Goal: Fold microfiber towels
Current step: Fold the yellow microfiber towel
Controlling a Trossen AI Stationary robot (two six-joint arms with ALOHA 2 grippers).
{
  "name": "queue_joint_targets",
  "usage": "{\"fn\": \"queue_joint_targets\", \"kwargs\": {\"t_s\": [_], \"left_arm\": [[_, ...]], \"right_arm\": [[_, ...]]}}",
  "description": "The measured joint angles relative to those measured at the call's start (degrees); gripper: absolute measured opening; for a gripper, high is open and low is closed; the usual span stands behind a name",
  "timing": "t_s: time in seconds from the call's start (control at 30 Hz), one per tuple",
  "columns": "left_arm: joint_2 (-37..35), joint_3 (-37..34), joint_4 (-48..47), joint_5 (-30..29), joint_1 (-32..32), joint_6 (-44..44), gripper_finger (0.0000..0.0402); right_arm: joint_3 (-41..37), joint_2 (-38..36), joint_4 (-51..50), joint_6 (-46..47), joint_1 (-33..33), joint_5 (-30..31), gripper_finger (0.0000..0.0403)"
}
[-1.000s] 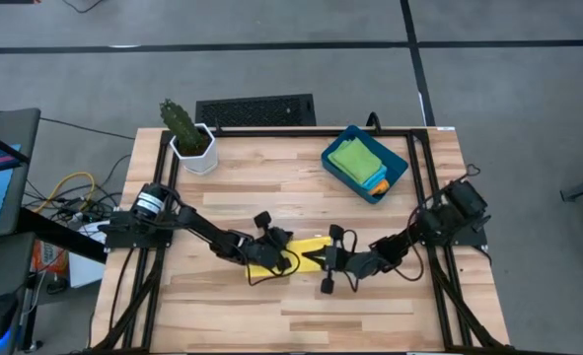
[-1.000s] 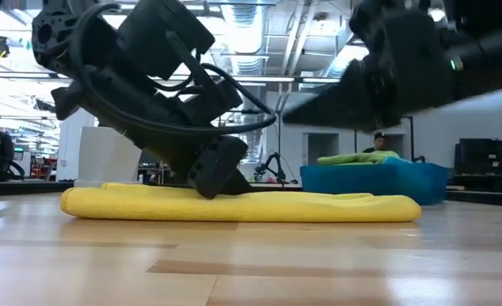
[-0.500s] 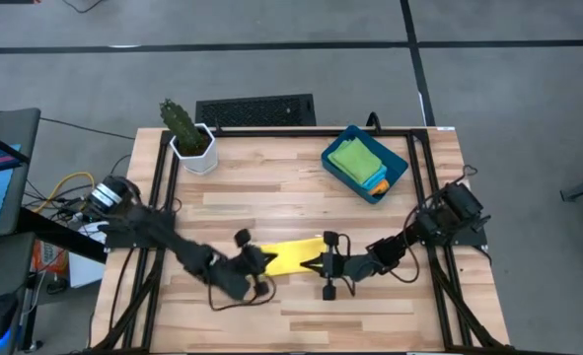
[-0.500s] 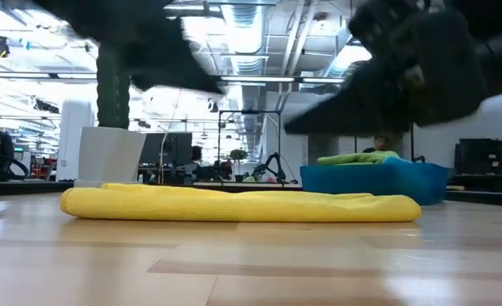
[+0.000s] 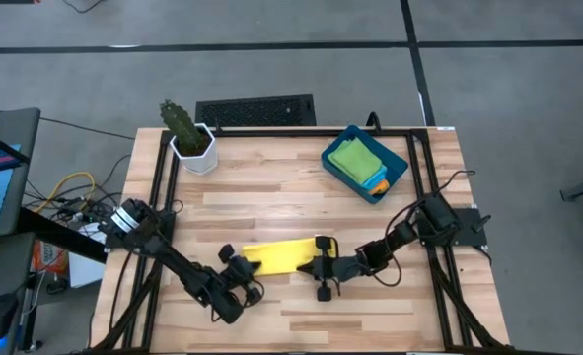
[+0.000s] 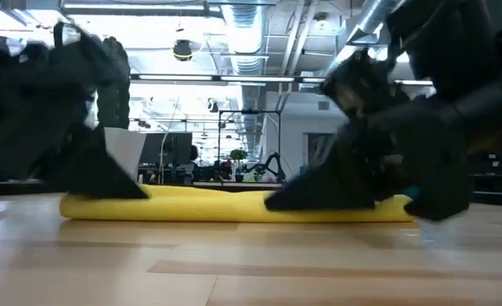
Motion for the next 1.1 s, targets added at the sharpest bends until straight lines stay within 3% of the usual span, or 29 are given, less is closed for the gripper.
{"fn": "queue_joint_targets", "kwargs": {"t_s": [0.2, 0.43, 0.57, 0.9, 1.0, 1.1], "left_arm": [[-0.1, -0.9, -5.4, -0.4, 2.7, -0.4, 0.0000], [-0.1, -1.2, -4.6, -0.6, 8.5, 12.8, 0.0000], [-0.6, -0.9, -1.9, 2.4, 11.6, 20.7, 0.0000], [-10.0, 1.8, -1.4, 5.0, 10.3, 31.4, 0.0000], [-10.5, 1.1, 9.3, 1.8, 9.7, 30.9, 0.0000], [-5.8, 0.8, 22.7, 5.0, 10.1, 36.6, 0.0000]], "right_arm": [[-0.1, 0.9, 0.5, 4.2, -0.1, 0.2, 0.0014], [-0.2, 1.0, 0.4, 6.6, -0.1, 5.3, 0.0017], [-0.2, 0.2, 0.1, 5.5, -0.6, 6.9, 0.0013], [-0.2, -5.2, -2.4, 1.0, -1.0, 9.0, 0.0017], [-0.7, -5.2, -3.2, 2.1, -1.1, 9.3, 0.0013], [-1.9, -5.0, -3.2, 4.8, -0.9, 9.2, 0.0013]]}}
